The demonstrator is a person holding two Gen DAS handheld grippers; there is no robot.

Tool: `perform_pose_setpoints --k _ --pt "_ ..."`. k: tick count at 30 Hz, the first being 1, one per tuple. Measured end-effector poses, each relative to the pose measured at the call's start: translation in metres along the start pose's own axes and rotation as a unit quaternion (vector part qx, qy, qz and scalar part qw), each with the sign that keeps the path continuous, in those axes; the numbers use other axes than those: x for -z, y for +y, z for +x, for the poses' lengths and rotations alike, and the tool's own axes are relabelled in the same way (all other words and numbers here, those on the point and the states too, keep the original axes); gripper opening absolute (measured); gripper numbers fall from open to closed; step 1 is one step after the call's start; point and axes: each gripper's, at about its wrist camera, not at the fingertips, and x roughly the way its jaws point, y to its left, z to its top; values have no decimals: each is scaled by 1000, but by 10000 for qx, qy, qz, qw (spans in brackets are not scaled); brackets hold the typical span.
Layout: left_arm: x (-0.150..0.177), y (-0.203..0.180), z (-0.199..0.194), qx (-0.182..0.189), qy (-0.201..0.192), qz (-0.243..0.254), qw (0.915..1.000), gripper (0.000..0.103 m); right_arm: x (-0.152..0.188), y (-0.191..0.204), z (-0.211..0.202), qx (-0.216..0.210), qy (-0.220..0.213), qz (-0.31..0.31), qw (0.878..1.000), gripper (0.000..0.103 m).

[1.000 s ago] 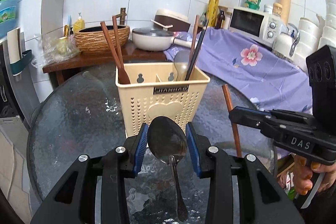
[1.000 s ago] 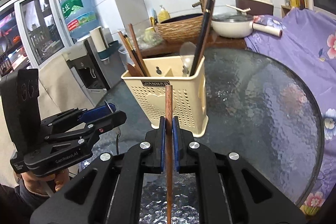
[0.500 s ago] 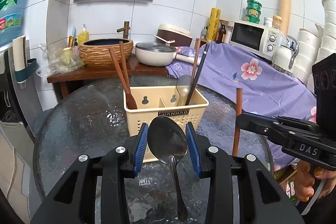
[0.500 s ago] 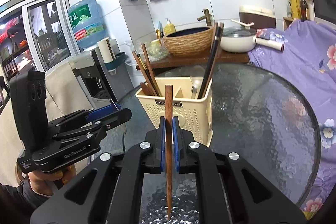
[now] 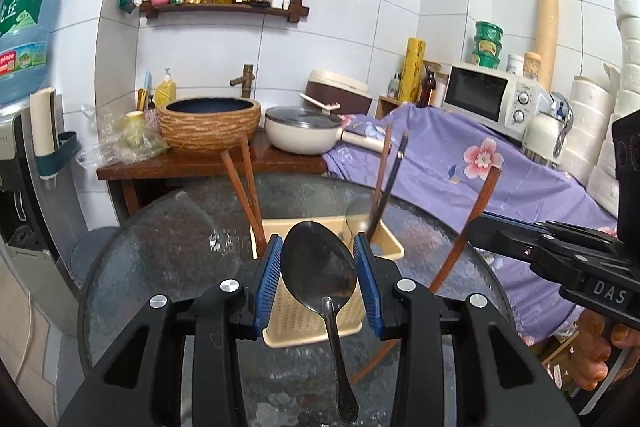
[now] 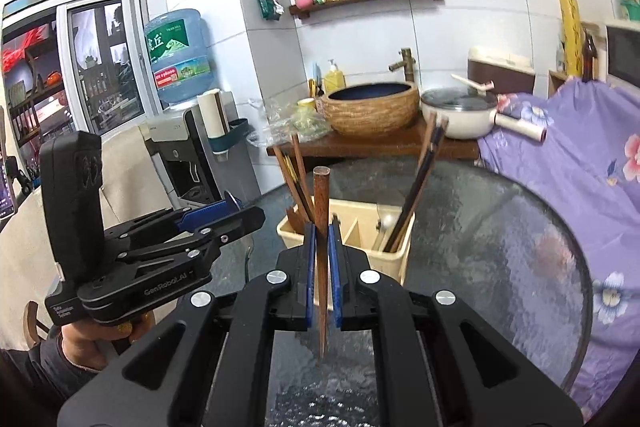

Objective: Organize utensils
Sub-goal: 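Lower the spoon into the holder with left tool while right tool inserts the chopstick, then open both tools to release the spoon and chopstick into the holder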

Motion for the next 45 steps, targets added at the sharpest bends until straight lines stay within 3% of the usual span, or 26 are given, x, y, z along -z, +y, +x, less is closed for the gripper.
perform_pose_setpoints --k 7,11,19,33,45 --pt "-51 2 -6 -146 -417 18 9990 36 -49 10 -12 12 -231 -230 9995 7" --pt "-80 5 -7 -416 -833 10 9957 36 -84 15 -25 1 -498 -247 9985 7" --pt "-99 7 19 -861 -1278 -115 9880 36 -123 17 -29 458 -1004 -426 9930 7" --pt "-46 19 77 -1014 -931 -496 9892 36 -68 -10 37 884 -666 -307 9934 7" --pt "-8 11 99 -941 -397 -76 9947 36 -22 -22 65 908 -251 -166 9954 7"
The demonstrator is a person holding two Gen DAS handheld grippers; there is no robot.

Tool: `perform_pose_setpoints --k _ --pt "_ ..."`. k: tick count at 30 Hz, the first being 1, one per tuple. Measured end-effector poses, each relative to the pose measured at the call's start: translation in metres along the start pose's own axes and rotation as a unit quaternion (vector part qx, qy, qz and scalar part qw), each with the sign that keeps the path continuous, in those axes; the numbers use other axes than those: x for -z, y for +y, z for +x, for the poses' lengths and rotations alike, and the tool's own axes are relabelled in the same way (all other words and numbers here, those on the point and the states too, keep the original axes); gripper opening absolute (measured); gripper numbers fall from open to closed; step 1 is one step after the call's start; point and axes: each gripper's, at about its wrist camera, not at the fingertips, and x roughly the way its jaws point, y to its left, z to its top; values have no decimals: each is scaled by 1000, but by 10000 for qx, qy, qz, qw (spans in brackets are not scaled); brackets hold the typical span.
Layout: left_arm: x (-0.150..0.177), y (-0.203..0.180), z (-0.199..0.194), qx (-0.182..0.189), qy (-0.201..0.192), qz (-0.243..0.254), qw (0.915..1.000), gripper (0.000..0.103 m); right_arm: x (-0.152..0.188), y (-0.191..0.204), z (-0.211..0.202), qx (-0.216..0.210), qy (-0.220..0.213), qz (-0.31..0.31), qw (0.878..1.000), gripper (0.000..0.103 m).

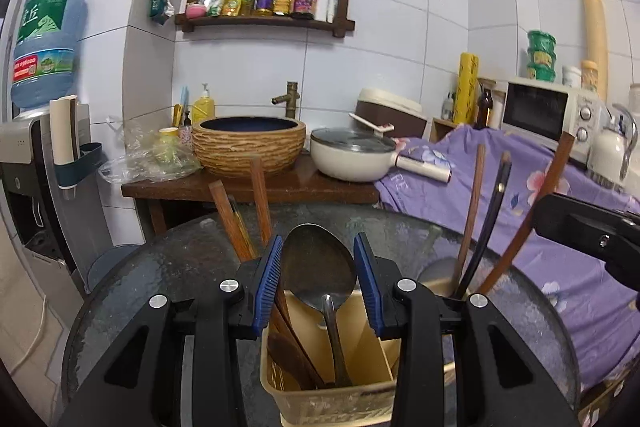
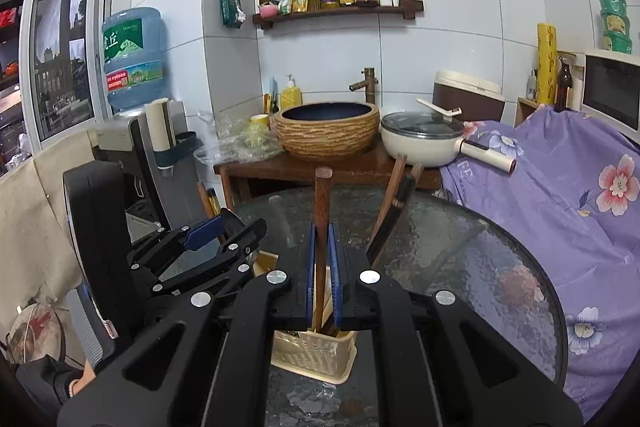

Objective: Organize utensils

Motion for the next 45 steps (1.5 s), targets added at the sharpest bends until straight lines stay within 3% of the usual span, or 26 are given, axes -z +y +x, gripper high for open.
perform_pose_setpoints --k 4,10,15,17,18,19,23,25,32,37,42,45 --pt "6 0 2 66 155 56 9998 37 10 -5 7 44 118 37 9999 7" --pt "-1 6 -16 151 -36 -25 9999 66 15 -17 6 70 68 114 9999 8" --pt "-8 9 -42 213 -264 -14 9994 76 21 -19 -5 74 4 123 9999 9" --pt "-6 13 -55 166 -368 -80 9992 83 25 -19 -10 71 -12 115 9999 24" --pt "-5 15 -59 153 -386 -108 9991 84 29 -19 -12 94 -33 106 9999 42" --pt "-3 18 -63 136 -391 -159 9990 85 34 -19 -17 123 -93 150 9998 46" --pt "15 28 -80 176 -261 -290 9991 87 53 -20 -27 23 2 315 9995 47" --pt "28 29 -89 186 -181 -253 9993 91 70 -18 -35 -55 35 400 9992 60" --pt "86 33 -123 35 111 -222 9997 96 142 4 -62 -6 140 547 9984 76" --pt "129 43 -156 84 193 -439 9988 96 193 35 -103 202 -188 257 9993 88" --pt "154 48 -193 -84 102 -479 9988 96 219 58 -151 300 -601 -21 9977 97" --pt "164 44 -218 -83 29 -378 9992 96 228 64 -174 245 -713 20 9972 97"
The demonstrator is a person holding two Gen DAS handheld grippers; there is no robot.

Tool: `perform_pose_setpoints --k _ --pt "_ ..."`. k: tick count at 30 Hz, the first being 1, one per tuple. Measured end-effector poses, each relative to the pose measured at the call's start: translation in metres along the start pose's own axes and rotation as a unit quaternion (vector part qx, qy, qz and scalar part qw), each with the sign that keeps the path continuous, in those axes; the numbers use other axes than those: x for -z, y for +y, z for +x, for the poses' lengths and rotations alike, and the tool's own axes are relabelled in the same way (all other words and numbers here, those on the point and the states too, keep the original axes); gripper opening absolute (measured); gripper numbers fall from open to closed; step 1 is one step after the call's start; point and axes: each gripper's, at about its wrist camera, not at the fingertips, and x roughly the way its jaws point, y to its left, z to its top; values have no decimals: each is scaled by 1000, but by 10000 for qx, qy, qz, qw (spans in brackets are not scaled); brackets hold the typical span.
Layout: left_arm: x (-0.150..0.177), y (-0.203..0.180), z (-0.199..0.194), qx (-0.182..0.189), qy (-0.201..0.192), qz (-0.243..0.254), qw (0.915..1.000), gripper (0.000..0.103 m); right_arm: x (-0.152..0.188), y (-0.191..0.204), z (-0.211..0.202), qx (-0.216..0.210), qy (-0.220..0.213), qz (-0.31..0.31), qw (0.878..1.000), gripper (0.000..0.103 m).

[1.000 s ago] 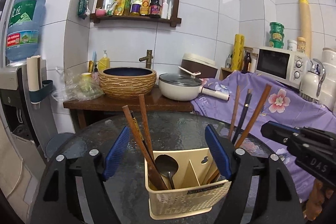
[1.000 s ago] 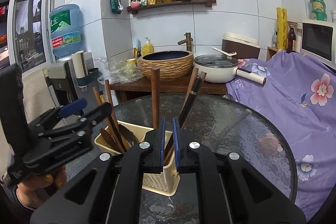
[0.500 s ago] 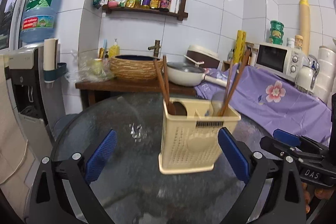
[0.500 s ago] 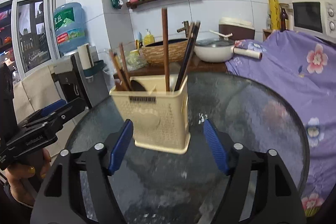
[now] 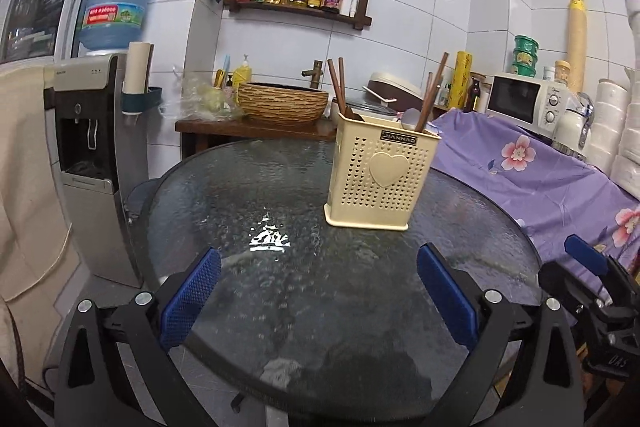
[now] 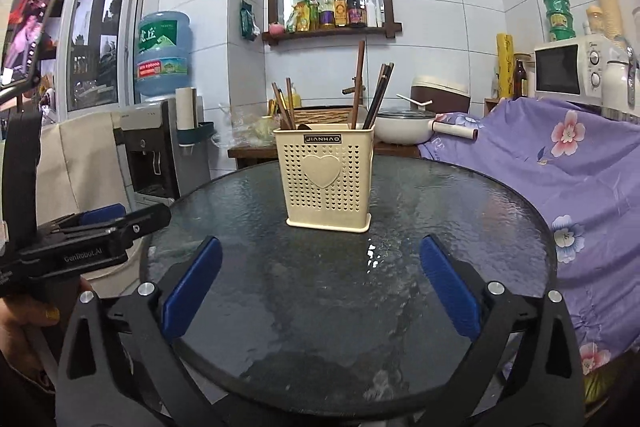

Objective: Organize utensils

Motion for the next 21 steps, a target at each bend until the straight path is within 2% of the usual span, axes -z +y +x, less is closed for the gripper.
perform_pose_setpoints --k 3,7,17,21 --pt "5 -7 -18 -154 -107 236 9995 96 3 2 -19 -59 -52 76 9999 97" --pt "12 -16 -41 -157 -250 385 9988 97 9 9 -38 4 -128 -83 9999 97" --pt "23 -28 -66 -251 -333 580 9974 97 16 7 -75 241 -399 -125 9988 97" --pt "26 -22 -70 -270 -306 442 9982 97 14 4 -78 228 -408 -84 9989 97"
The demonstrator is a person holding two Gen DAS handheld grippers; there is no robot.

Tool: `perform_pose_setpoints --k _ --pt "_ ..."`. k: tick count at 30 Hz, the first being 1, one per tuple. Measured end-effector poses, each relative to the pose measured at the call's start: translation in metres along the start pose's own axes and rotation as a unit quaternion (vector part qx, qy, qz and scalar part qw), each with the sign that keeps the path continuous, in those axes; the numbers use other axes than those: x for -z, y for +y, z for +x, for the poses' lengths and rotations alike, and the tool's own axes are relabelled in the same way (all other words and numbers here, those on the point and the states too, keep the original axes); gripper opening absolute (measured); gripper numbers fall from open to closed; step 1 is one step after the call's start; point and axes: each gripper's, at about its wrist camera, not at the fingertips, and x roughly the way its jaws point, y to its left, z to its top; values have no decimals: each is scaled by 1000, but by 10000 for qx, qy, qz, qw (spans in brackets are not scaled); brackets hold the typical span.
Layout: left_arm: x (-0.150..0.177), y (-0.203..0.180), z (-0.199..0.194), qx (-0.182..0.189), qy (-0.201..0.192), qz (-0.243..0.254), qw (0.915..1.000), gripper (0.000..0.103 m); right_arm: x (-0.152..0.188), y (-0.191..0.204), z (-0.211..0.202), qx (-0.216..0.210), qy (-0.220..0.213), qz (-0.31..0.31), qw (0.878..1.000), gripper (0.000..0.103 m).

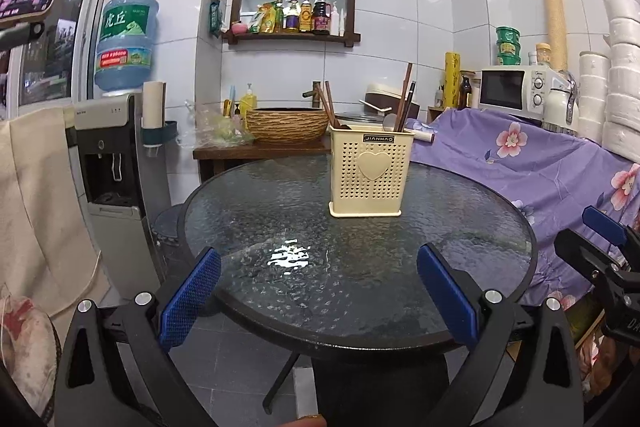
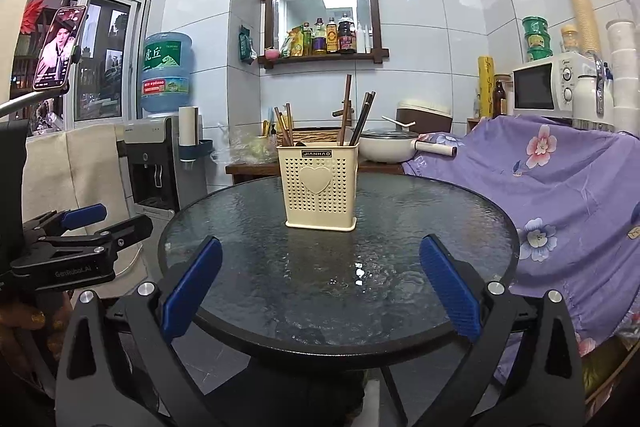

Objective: Organize utensils

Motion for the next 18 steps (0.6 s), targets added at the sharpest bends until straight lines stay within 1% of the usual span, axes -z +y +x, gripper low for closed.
perform_pose_setpoints --k 4,10,18 --pt "2 5 -1 126 92 -118 9998 97 -1 3 1 -70 4 -26 10000 97" --pt "1 5 -5 118 40 -79 9999 97 -1 4 1 -76 9 -18 10000 97" --pt "1 0 -6 211 -14 -40 9998 97 -1 4 0 -52 -10 -65 10000 97"
